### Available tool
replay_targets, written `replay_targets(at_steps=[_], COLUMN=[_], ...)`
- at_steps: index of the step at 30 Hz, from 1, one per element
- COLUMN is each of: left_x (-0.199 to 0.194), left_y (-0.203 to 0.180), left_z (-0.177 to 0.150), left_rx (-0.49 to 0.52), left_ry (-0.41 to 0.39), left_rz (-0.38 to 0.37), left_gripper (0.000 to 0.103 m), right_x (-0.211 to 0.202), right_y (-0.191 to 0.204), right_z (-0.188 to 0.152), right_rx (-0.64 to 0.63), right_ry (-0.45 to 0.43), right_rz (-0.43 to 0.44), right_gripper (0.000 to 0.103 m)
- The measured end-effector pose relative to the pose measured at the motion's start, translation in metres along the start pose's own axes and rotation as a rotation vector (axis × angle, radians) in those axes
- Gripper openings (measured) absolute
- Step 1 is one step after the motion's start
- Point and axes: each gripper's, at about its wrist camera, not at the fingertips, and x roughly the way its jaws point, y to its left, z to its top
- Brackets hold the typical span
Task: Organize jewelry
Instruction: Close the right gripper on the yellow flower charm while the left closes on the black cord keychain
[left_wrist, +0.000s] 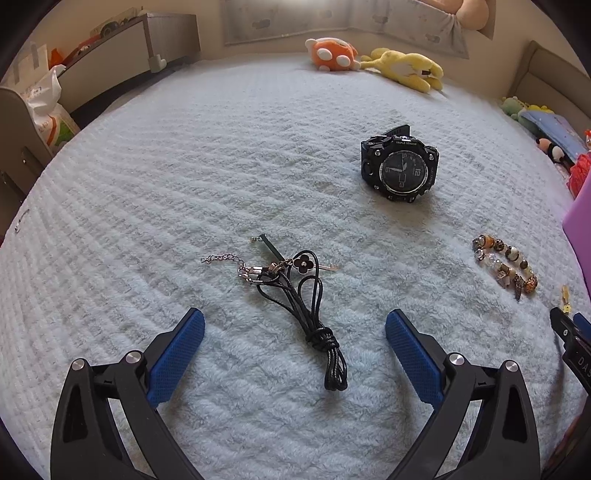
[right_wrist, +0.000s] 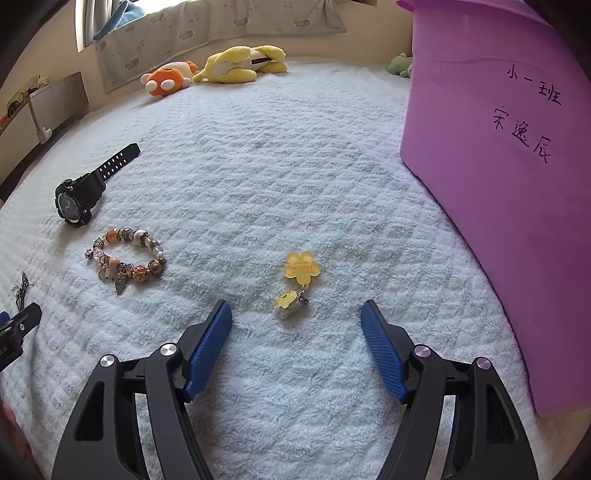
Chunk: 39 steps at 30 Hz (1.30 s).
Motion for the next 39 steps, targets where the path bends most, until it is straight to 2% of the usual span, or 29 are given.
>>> replay_targets(at_steps=[11,18,22,27,28,32,37,38,39], left_x=[0.01,0.012,0.011,0.006,0.003,-0.002,-0.012,-0.014,-0.017], left_y=[-0.009,-0.006,-0.001,-0.001,0.0,0.003,-0.001,-0.002,-0.002], left_z=[0.006,0.006,0.004,0.0,-0.001,-0.007,-0.015,-0.015,-0.016], left_rx=[0.025,0.009,-0.01,-0.006,-0.007,-0.016,0.017,0.023,0.03], left_ry=[0.007,0.005,0.005,0.009,0.007,-0.001,-0.018,-0.019,-0.024], left_rz=[0.019,-0.005,-0.031,-0.032,-0.034,-0.039,-0.042,-0.061,-0.052], left_gripper=[0.097,0.097,0.097,0.088,0.087,0.073,0.047,0.023,0.011], right_x=[0.006,0.006,0.002,0.0,-0.001,-0.004,-0.006,-0.007,-0.008], right_y=[0.002,0.005,0.014,0.014,0.014,0.017,0.012,0.012,0.011], right_z=[0.005,0.006,0.003,0.002,0.002,0.001,0.001,0.0,0.0], right_rx=[-0.004,-0.02,-0.064,-0.066,-0.064,-0.079,-0.044,-0.043,-0.042], right_ry=[-0.01,-0.011,-0.021,-0.021,-0.019,-0.015,-0.009,-0.008,-0.006], right_rz=[-0.008,-0.003,0.01,0.026,0.036,0.047,0.069,0.07,0.072], right_gripper=[0.069,0.066,0.049,0.038,0.031,0.018,0.017,0.017,0.017])
